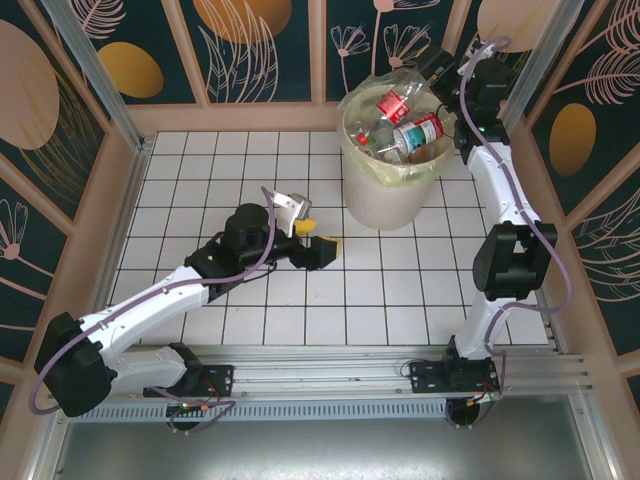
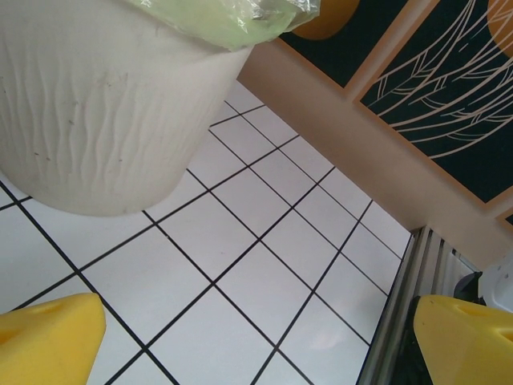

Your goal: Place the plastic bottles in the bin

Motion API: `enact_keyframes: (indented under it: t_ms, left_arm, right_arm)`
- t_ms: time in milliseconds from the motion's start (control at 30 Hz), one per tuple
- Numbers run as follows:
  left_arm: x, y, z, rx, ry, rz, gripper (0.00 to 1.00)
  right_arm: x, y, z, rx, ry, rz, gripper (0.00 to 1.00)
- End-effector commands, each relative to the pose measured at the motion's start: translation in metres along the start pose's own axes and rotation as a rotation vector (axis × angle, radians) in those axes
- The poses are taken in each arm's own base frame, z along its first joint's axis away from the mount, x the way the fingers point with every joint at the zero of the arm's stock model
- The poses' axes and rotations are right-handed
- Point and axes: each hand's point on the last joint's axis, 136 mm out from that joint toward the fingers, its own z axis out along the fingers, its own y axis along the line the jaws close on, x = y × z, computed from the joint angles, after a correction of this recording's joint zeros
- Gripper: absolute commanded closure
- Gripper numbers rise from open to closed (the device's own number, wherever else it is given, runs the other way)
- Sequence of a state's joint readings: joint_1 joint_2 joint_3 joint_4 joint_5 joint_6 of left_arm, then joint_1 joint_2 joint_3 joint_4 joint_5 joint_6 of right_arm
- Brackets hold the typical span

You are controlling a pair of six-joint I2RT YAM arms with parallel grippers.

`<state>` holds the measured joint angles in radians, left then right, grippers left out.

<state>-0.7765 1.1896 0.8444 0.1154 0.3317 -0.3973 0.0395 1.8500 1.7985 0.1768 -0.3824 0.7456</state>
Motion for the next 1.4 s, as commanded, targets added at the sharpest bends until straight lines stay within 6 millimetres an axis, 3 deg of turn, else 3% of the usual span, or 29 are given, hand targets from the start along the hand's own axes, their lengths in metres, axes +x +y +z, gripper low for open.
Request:
enact_keyframes:
  t_ms: [0, 233, 500, 700, 967, 1200, 1367]
  left_arm:
    - [-0.015, -0.009, -0.007, 0.009, -0.043, 0.021, 0.01]
    - [-0.016, -0.009, -0.003, 0.012, -0.033, 0.018, 0.01]
    - [-0.014, -0.008, -0.006, 0.009, -0.038, 0.013, 0.01]
    - [-0.016, -0.006, -0.012, -0.013, -0.052, 0.012, 0.01]
    - [-0.015, -0.003, -0.019, -0.042, -0.053, 0.010, 0.01]
    - [-0.014, -0.003, -0.016, -0.045, -0.039, 0.010, 0.01]
    - [-0.015, -0.003, -0.011, -0.037, -0.030, 0.012, 0.01]
  right_arm:
    - [-0.015, -0.010, -0.002, 0.058, -0.025, -0.081, 0.27]
    - [-0.038, -0.012, -0.016, 0.146, -0.064, -0.172, 0.12]
    - [-0.057, -0.002, -0.032, 0.212, -0.106, -0.301, 0.17]
    - [-0.021, 0.011, -0.012, 0.154, 0.039, -0.408, 0.23]
    - [-0.002, -0.011, 0.012, 0.266, 0.139, -0.530, 0.21]
    - [0.021, -0.037, 0.015, 0.413, 0.190, -0.653, 0.20]
    - [0.038, -0.040, 0.015, 0.409, 0.235, -0.666, 0.21]
